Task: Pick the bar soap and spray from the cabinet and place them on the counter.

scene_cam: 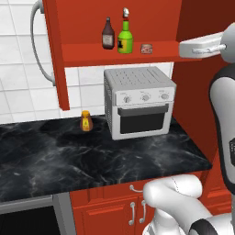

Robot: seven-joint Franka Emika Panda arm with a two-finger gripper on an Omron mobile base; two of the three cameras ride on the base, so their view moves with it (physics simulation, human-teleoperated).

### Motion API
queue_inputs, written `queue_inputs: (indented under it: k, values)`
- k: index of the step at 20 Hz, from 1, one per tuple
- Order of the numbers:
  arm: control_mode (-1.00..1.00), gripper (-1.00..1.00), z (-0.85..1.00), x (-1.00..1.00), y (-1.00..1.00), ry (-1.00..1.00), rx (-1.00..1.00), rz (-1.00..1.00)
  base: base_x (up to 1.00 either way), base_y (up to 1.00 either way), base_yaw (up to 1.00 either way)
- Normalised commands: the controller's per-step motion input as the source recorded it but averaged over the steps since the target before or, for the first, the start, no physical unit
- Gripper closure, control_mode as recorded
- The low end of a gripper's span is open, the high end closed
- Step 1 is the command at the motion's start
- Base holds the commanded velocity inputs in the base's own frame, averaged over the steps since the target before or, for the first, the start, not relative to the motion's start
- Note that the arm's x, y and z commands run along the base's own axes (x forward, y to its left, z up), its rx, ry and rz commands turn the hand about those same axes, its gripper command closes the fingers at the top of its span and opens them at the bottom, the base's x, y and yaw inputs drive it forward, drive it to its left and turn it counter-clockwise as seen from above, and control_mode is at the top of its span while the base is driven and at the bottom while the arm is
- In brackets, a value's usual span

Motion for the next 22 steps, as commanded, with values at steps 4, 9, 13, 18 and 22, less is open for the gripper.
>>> queue_inputs:
  k: [4,9,13,18,22]
  values:
    - [-1.00,-1.00,0.00,0.14,0.00,0.11,-0.06,-0.03,0.00,0.00,0.00]
    - [-1.00,-1.00,0.00,0.08,0.00,0.03,-0.07,-0.03,0.00,0.00,0.00]
    - [-1.00,-1.00,-0.11,0.06,0.00,-0.01,-0.01,0.00,0.00,0.00,0.00]
    - [-1.00,-1.00,-0.29,0.10,0.00,-0.02,0.00,0.00,0.00,0.00,0.00]
    - [-1.00,-1.00,-0.33,0.17,0.00,-0.02,0.00,0.00,0.00,0.00,0.00]
